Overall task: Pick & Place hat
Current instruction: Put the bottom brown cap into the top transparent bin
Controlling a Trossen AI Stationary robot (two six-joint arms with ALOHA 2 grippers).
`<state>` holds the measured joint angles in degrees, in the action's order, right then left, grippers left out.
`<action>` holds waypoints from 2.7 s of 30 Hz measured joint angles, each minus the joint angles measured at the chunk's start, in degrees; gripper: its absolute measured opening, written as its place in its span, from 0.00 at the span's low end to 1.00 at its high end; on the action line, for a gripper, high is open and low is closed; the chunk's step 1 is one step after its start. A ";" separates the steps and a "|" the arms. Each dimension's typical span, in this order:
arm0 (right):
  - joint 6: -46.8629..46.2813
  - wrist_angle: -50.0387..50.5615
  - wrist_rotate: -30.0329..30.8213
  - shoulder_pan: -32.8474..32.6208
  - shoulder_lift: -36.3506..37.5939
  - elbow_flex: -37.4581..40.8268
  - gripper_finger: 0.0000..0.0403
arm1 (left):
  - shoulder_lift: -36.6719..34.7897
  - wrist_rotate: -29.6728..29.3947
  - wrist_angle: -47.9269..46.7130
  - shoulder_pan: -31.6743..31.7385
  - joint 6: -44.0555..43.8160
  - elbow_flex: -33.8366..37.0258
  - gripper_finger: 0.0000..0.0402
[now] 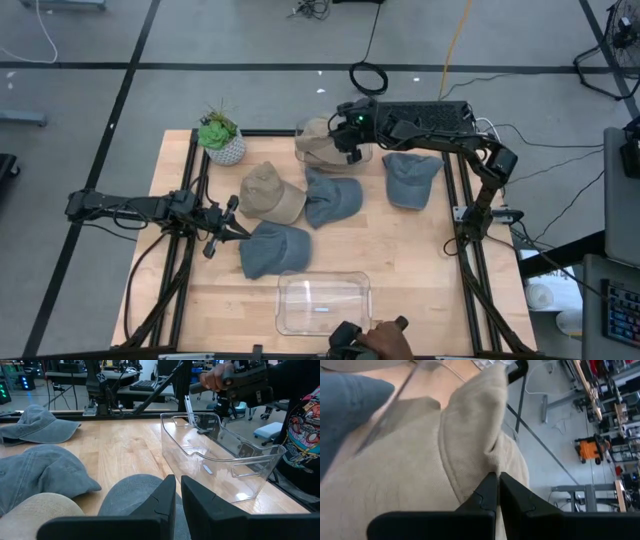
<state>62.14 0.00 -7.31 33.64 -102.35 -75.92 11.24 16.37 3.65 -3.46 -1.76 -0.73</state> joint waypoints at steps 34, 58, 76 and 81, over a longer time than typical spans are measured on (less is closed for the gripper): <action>-9.80 -1.09 -5.67 -1.65 2.05 8.74 0.00 | 0.01 0.01 0.00 0.00 0.00 0.00 0.09; -38.14 1.51 -4.21 -3.54 10.79 8.70 0.35 | -0.01 -0.01 0.01 0.00 0.00 0.00 0.09; -49.91 20.47 -3.24 5.05 0.76 -8.64 0.00 | -0.01 0.01 0.00 0.00 0.00 0.00 0.09; -49.67 19.22 -3.36 6.84 -5.94 -8.70 0.00 | -0.01 0.01 0.02 0.00 0.00 0.00 0.09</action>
<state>12.47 19.21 -10.67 40.48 -108.29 -84.62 11.22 16.38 3.66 -3.46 -1.76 -0.73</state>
